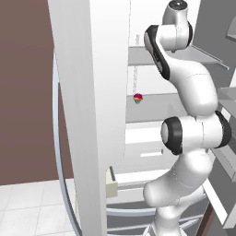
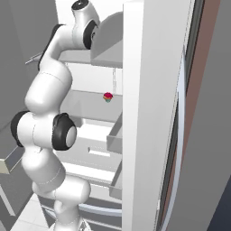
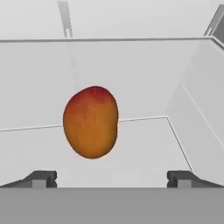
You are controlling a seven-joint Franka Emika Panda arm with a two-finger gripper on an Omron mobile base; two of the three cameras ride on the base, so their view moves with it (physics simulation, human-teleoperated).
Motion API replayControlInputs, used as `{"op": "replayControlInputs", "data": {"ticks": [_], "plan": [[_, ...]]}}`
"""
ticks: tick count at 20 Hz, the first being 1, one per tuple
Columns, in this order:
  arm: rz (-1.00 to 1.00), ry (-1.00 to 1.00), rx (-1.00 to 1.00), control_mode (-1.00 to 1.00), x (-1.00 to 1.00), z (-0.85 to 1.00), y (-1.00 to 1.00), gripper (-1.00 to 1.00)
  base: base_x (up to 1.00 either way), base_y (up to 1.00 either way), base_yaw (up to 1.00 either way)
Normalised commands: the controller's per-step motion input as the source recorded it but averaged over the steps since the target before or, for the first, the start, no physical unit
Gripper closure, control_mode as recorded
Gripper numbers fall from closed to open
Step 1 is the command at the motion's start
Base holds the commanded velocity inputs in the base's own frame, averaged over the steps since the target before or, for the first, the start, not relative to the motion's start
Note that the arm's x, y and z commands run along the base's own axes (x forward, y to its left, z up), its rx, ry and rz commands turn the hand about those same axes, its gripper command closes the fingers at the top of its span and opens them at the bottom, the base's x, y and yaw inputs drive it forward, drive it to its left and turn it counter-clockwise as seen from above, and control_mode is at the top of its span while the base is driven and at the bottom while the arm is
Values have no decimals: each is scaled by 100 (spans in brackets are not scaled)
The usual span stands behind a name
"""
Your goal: Pick up the peach and mango from the fridge and place one fruit on each plate on the dining counter.
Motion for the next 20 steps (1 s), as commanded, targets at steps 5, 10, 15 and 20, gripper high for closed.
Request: {"op": "replayControlInputs", "data": {"ticks": [5,10,15,20], "plan": [[-1,3,0,-100,46,0,0,-100,0,0,0],[0,6,0,-100,43,0,1,-100,0,0,0],[-2,10,0,-100,29,0,0,-100,0,0,0],[-5,18,0,-100,1,0,0,-100,0,0,0]]}}
